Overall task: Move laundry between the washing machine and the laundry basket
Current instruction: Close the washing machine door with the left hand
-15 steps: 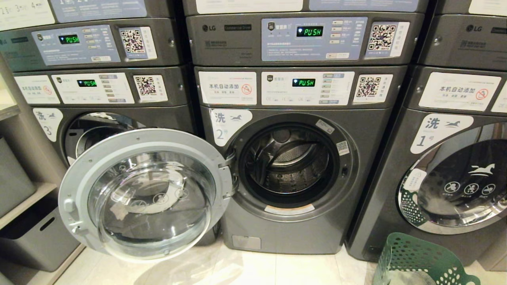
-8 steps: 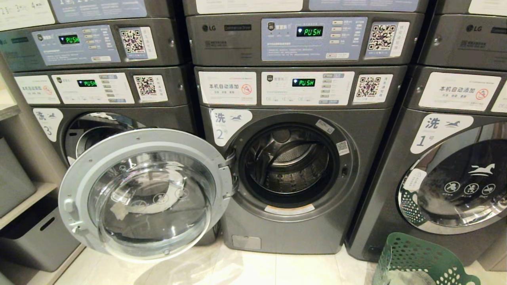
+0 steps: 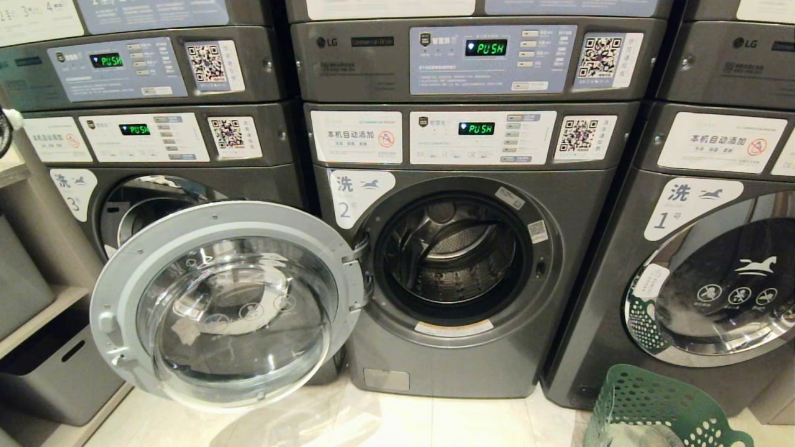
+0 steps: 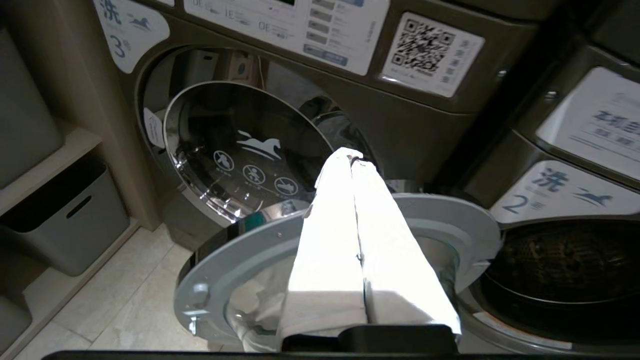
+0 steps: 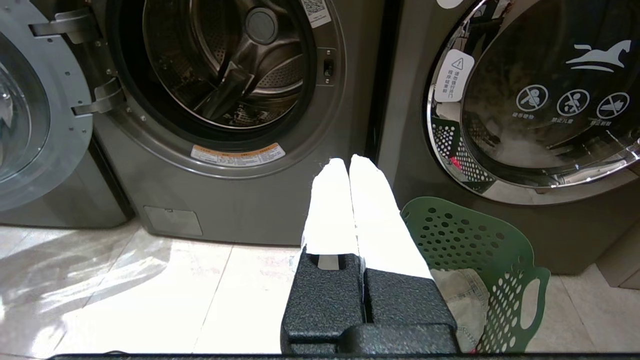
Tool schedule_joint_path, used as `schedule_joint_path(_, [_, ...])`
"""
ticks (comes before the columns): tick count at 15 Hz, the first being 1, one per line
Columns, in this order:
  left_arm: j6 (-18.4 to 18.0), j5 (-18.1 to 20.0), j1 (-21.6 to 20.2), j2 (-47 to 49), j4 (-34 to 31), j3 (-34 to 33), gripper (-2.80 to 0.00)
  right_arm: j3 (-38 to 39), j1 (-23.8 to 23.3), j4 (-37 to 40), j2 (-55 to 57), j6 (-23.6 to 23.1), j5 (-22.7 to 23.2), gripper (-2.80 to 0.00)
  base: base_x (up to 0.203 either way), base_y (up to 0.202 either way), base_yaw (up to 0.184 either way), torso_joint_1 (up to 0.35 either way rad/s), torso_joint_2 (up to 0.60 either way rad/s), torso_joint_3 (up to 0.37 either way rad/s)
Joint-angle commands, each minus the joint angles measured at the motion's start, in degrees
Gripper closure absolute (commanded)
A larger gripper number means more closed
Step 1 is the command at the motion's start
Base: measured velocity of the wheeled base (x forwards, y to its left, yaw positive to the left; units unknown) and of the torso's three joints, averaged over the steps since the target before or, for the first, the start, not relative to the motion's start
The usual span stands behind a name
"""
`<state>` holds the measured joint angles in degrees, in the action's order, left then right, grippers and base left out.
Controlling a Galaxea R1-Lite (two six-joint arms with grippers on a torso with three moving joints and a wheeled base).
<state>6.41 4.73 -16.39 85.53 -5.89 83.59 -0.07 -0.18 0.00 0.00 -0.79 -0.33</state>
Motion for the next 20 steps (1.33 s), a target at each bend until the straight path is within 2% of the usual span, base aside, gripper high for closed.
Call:
schedule_joint_path(1, [0.0, 1.7, -2.0, 11.7, -0.3, 6.1, 0.00, 0.0, 0.1, 0.0, 0.1, 0.0, 0.0, 0.00, 0.000, 0.000, 0.000, 0.000, 0.00, 0.000])
schedule_joint_path(3, [0.1, 2.3, -2.2, 16.3, -3.2, 11.1, 0.00, 0.1, 0.0, 0.0, 0.1, 0.0, 0.0, 0.00, 0.000, 0.000, 0.000, 0.000, 0.00, 0.000])
schedule_joint_path(5, [0.3, 5.2, -2.4, 20.9, -7.4, 15.9, 0.00, 0.1, 0.0, 0.0, 0.1, 0.0, 0.0, 0.00, 0.000, 0.000, 0.000, 0.000, 0.00, 0.000])
schedule_joint_path(10, [0.8, 7.3, -2.7, 33.5, -9.8, 26.2, 0.00, 0.1, 0.0, 0.0, 0.1, -0.1, 0.0, 0.00, 0.000, 0.000, 0.000, 0.000, 0.00, 0.000])
schedule_joint_path(14, [0.9, 7.2, -3.3, 39.2, -10.5, 27.0, 0.00, 0.1, 0.0, -0.1, 0.1, -0.3, 0.0, 0.00, 0.000, 0.000, 0.000, 0.000, 0.00, 0.000])
schedule_joint_path(17, [1.0, 7.2, -3.4, 42.2, -6.6, 27.0, 0.00, 0.1, 0.1, -0.1, 0.1, -0.2, -0.1, 0.00, 0.000, 0.000, 0.000, 0.000, 0.00, 0.000])
schedule_joint_path(20, [1.0, 7.3, -3.4, 41.6, -8.3, 26.9, 0.00, 0.1, 0.0, -0.1, 0.1, -0.4, -0.1, 0.00, 0.000, 0.000, 0.000, 0.000, 0.00, 0.000])
